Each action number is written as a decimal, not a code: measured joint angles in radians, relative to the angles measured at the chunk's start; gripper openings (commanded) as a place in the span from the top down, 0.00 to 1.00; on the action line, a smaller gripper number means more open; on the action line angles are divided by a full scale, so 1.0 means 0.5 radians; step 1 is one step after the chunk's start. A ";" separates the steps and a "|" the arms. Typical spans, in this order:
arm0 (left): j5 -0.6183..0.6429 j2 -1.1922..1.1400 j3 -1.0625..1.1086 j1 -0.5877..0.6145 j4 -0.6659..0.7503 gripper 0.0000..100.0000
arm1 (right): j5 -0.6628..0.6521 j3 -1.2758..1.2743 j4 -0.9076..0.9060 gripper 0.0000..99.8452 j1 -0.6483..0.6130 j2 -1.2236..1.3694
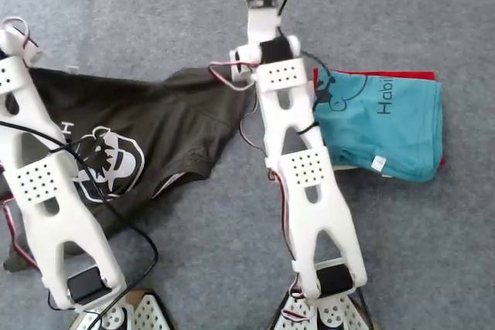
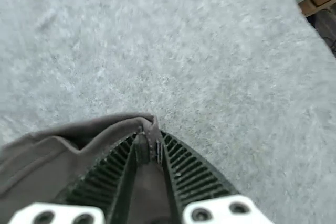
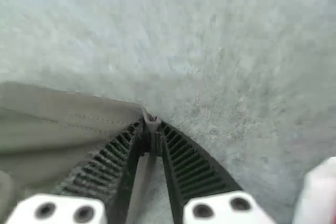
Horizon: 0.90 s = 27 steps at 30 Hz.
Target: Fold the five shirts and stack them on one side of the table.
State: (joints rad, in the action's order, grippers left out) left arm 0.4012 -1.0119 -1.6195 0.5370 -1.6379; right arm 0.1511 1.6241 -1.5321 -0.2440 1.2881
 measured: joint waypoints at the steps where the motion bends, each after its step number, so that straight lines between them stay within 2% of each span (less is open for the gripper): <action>1: -0.049 0.068 0.000 0.000 -0.028 0.97 | 0.000 0.000 -0.009 0.98 -0.003 -0.064; 7: -0.338 0.519 -0.003 -0.018 -0.212 0.97 | 0.000 0.000 -0.074 0.99 -0.003 -0.466; 12: -0.574 0.893 -0.003 -0.040 -0.236 0.97 | 0.000 0.000 -0.126 0.99 -0.021 -0.856; 18: -0.779 1.372 -0.003 -0.006 -0.242 0.97 | -0.015 0.000 -0.163 0.99 -0.157 -1.356; 27: -0.789 1.961 -0.034 0.292 -0.242 0.97 | -0.552 0.015 0.074 0.99 -0.442 -1.949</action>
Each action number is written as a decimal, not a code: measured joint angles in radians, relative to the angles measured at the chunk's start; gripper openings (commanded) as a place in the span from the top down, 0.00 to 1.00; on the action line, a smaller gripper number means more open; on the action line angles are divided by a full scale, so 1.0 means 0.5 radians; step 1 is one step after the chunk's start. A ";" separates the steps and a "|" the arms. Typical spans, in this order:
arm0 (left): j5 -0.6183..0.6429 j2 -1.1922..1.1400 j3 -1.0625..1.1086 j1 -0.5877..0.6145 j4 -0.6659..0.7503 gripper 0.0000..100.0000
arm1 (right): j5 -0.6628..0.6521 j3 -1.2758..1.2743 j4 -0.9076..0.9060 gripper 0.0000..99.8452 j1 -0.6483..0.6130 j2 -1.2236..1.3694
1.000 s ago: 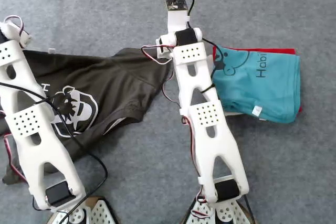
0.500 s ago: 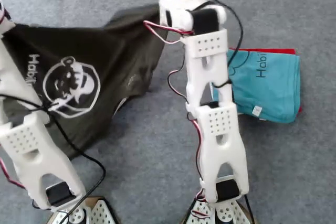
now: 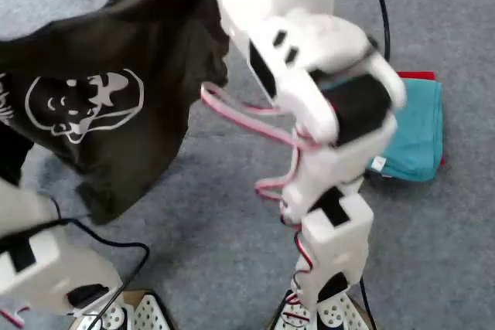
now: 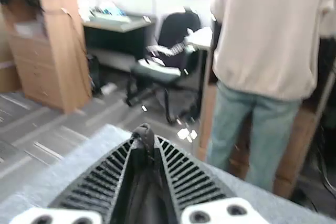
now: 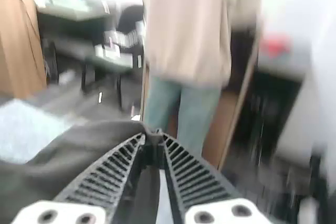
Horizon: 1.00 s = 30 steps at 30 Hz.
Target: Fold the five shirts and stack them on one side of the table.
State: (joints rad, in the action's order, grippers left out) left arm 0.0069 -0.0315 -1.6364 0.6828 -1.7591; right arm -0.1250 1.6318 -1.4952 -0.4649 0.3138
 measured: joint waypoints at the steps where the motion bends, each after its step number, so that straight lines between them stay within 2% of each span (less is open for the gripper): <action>1: 0.000 0.055 0.000 0.040 0.000 0.97 | -0.061 0.000 0.046 0.99 -0.046 -0.037; 6: 0.000 0.347 -0.015 0.230 0.000 0.97 | -0.304 0.000 0.172 0.99 -0.227 -0.190; 13: 0.000 0.795 0.129 0.322 0.000 0.97 | -0.362 0.000 0.199 0.99 -0.258 -0.402; 20: -0.003 1.458 0.816 0.325 0.000 0.97 | -0.371 0.003 0.261 0.99 -0.258 -0.675; 24: -0.006 1.829 1.154 0.325 0.000 0.97 | -0.512 0.003 0.374 0.99 -0.258 -0.779; 30: -0.021 2.068 1.602 0.325 0.040 0.97 | -0.626 -0.061 0.479 0.99 -0.270 -0.927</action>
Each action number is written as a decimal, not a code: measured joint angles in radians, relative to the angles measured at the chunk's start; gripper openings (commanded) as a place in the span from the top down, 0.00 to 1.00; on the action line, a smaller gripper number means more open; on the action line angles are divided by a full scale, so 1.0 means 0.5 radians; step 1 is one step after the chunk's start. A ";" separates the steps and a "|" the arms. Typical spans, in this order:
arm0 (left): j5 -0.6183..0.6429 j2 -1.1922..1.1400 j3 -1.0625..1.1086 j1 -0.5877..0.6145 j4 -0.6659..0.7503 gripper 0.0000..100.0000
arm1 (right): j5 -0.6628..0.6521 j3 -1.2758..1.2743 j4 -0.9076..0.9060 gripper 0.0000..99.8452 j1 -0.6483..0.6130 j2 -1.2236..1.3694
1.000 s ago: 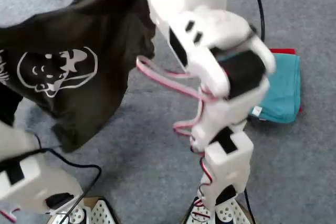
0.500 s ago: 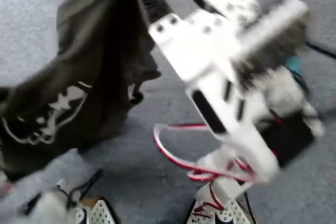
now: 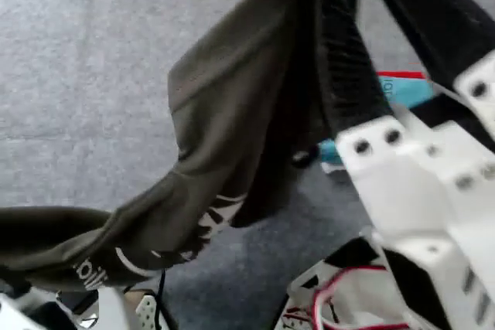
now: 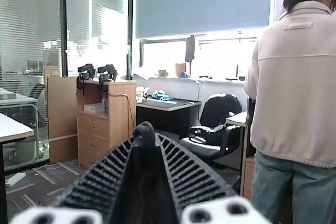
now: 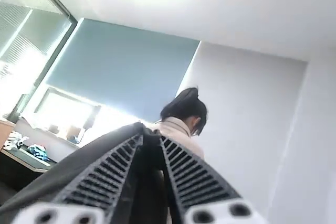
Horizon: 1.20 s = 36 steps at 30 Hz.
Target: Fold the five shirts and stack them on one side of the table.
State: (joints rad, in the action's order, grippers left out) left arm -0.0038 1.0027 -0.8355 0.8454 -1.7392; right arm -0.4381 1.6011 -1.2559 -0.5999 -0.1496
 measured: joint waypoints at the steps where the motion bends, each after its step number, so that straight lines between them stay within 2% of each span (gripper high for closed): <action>1: 0.000 0.021 0.049 0.000 0.003 0.97 | 0.000 -0.043 0.025 0.99 -0.025 -0.028; 6: 0.000 0.117 0.215 0.000 0.006 0.97 | -0.012 -0.371 0.046 0.99 -0.206 -0.153; 12: 0.000 0.129 0.586 0.000 0.012 0.97 | -0.012 -0.825 0.021 0.99 -0.242 -0.193; 17: 0.000 0.129 1.160 0.000 0.285 0.97 | -0.012 -1.166 0.021 0.99 -0.245 -0.196; 21: 0.000 0.126 1.875 0.000 0.844 0.97 | -0.012 -1.587 0.132 0.99 -0.135 -0.193; 23: 0.000 0.117 2.277 -0.037 1.255 0.97 | -0.012 -1.869 0.319 0.99 -0.049 -0.193; 27: 0.000 0.083 3.013 -0.206 2.182 0.97 | -0.009 -2.498 0.911 0.99 0.061 -0.181; 30: -0.104 0.000 3.305 -0.350 2.811 0.97 | -0.009 -2.888 1.455 0.99 0.107 -0.098; 32: -0.227 -0.135 3.317 -0.427 3.035 0.97 | -0.012 -2.955 1.743 0.99 0.132 0.012; 36: -0.264 -0.534 3.148 -0.451 3.142 0.97 | -0.012 -2.851 1.970 0.99 0.206 0.285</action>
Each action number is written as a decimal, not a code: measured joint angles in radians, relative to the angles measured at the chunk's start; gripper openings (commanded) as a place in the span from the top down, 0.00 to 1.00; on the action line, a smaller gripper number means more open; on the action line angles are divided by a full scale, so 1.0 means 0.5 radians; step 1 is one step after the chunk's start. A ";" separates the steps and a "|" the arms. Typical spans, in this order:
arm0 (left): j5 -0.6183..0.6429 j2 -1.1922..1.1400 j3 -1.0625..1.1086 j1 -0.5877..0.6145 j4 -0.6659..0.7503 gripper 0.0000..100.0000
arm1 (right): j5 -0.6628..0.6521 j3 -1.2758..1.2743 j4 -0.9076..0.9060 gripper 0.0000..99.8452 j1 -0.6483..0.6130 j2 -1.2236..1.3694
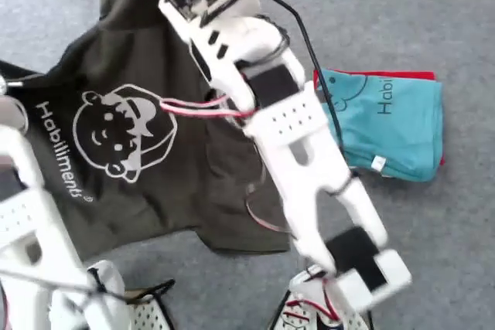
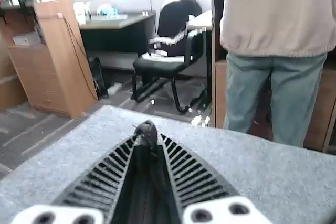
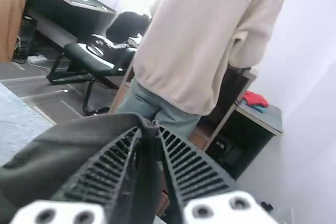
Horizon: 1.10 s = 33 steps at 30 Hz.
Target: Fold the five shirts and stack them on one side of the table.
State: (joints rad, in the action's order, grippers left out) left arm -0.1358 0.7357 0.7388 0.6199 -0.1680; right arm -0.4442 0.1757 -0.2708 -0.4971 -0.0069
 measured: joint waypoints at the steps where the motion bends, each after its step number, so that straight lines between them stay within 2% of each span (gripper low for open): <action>1: 0.003 -0.120 -0.086 0.000 0.006 0.97 | 0.000 0.071 0.012 0.99 0.018 0.083; 8: 0.003 -0.902 -0.779 -0.012 0.012 0.97 | 0.000 0.994 -0.043 0.99 0.117 0.764; 10: 0.003 -1.062 -0.942 -0.012 -0.040 0.97 | 0.000 1.307 -0.196 0.99 0.117 0.954; 14: 0.003 -1.227 -1.206 -0.015 -0.316 0.97 | 0.000 1.906 -0.580 0.99 0.123 1.335; 21: 0.003 -1.252 -1.277 -0.015 -0.571 0.97 | 0.000 2.716 -1.148 0.99 0.129 1.798; 26: 0.000 -1.252 -1.105 -0.015 -0.810 0.97 | 0.000 2.872 -1.755 0.99 0.129 1.854; 33: 0.000 -1.252 -1.022 -0.015 -1.442 0.97 | 0.000 2.888 -2.722 0.99 0.135 1.854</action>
State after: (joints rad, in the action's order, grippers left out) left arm -0.1358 0.1097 0.2279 0.6122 -0.8892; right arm -0.4442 1.6195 -1.6318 -0.4296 0.9198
